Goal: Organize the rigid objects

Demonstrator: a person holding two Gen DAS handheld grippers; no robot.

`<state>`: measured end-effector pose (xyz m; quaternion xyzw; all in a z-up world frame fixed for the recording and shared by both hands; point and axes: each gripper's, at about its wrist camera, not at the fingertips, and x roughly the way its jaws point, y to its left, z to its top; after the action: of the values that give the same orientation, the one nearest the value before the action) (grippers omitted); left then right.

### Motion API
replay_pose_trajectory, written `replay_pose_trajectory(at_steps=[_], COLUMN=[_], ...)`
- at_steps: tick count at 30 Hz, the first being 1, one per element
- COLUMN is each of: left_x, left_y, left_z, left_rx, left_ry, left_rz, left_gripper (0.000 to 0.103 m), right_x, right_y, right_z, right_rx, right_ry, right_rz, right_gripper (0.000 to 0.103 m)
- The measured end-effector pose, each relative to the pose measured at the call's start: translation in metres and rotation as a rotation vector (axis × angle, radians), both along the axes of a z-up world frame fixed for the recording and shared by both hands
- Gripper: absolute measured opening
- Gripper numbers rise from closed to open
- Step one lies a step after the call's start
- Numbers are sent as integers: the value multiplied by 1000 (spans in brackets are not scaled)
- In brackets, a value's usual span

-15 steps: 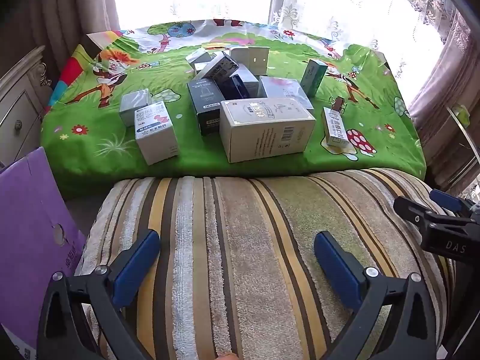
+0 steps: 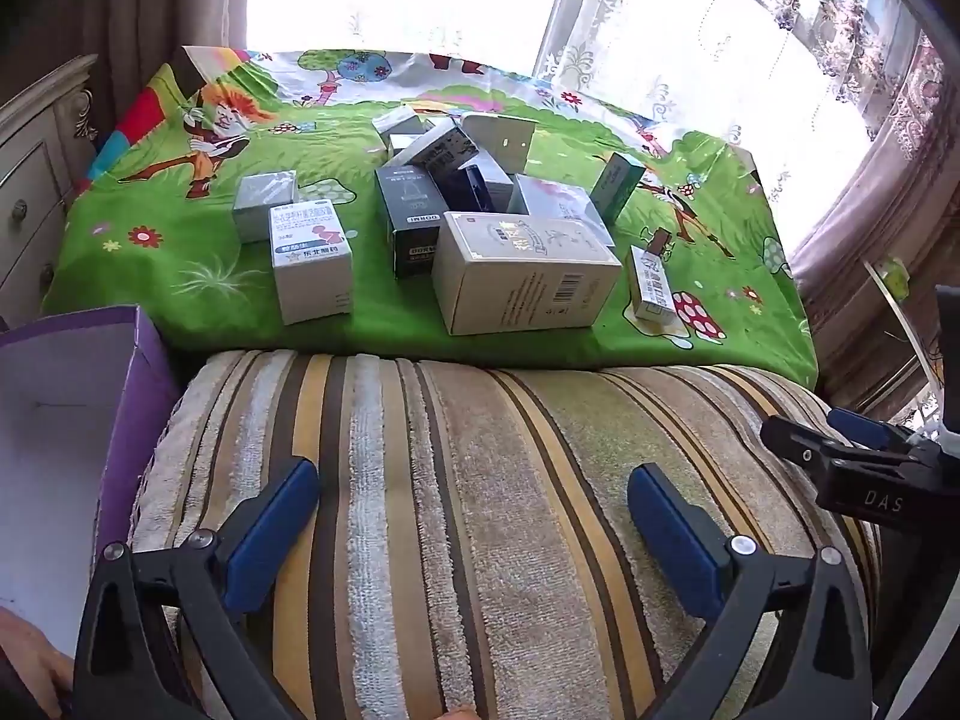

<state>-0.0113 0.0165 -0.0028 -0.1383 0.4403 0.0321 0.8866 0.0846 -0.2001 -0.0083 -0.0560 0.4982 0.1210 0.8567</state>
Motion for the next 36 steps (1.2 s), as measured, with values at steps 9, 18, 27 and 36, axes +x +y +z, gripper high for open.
replay_pose_trajectory(at_steps=[9, 18, 27, 36], left_x=[1, 4, 5, 4], left_y=[-10, -11, -14, -14], left_z=[0, 0, 1, 2], left_rx=[70, 91, 102, 113], left_ry=[-3, 33, 43, 68], left_rz=[3, -2, 0, 6], left_gripper=[103, 103, 103, 103], right_x=[0, 0, 1, -2], right_y=[-1, -1, -2, -2], right_z=[0, 0, 0, -1], right_rx=[0, 3, 5, 9], right_ry=[-5, -3, -4, -7], right_rz=[0, -1, 1, 0], right_gripper=[103, 103, 103, 103])
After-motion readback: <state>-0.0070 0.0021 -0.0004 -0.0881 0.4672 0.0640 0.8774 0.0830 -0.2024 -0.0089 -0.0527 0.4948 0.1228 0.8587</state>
